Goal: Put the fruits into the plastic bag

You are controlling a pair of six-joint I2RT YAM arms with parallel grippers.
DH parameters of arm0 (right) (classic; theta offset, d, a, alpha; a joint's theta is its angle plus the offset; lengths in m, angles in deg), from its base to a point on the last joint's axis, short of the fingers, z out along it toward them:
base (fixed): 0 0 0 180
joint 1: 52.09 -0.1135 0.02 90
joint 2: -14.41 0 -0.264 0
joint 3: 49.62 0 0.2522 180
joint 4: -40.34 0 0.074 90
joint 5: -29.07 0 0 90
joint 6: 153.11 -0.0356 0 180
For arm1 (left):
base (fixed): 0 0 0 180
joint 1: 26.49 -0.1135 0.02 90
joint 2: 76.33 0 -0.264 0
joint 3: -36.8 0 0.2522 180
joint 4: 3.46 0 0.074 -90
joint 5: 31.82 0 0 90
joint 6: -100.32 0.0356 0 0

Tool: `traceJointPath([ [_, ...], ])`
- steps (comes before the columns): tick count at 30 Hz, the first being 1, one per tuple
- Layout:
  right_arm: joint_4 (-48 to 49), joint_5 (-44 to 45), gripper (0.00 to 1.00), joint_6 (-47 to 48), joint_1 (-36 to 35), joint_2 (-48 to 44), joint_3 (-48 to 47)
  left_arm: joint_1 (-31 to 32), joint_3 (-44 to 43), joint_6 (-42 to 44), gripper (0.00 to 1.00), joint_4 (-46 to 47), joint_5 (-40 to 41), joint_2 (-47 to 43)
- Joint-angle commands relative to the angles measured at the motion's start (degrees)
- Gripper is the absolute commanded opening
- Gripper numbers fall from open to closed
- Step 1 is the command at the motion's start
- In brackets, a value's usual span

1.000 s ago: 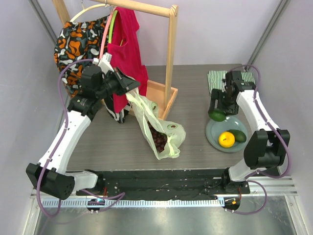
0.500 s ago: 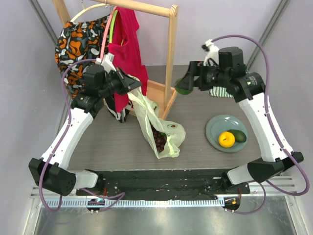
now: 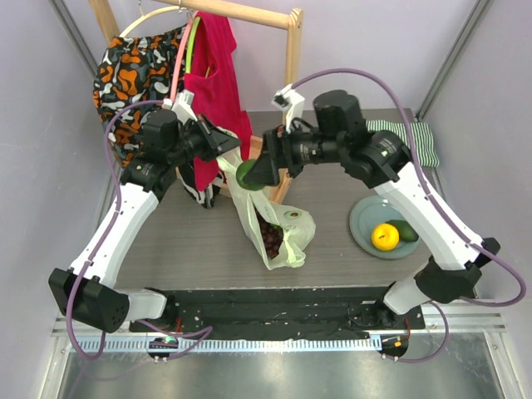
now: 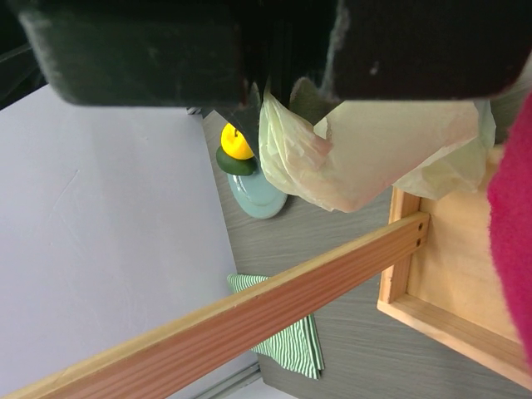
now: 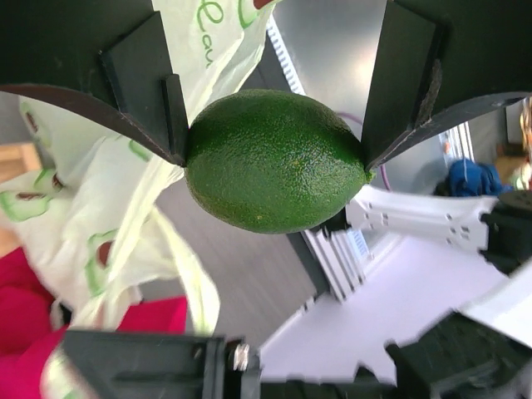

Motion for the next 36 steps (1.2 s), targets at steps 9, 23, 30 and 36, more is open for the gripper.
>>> traceJointPath([
  [9,-19.0,11.9,0.25,8.3,-15.3,8.1,-11.4,-0.2,-1.8,-0.4,0.0,0.5,-0.1,-0.8],
  [23,-30.5,26.8,0.23,8.5,-19.2,10.6,-5.4,-0.2,-1.7,-0.6,0.0,-0.1,0.3,-2.2],
  [30,-27.5,25.4,0.22,5.5,-11.4,6.3,0.4,-0.2,-0.6,-0.4,0.0,0.0,0.4,-3.9],
  [36,-26.0,28.8,0.22,3.7,-6.8,4.6,4.5,-0.2,0.4,-0.2,0.0,0.0,0.4,-4.8],
])
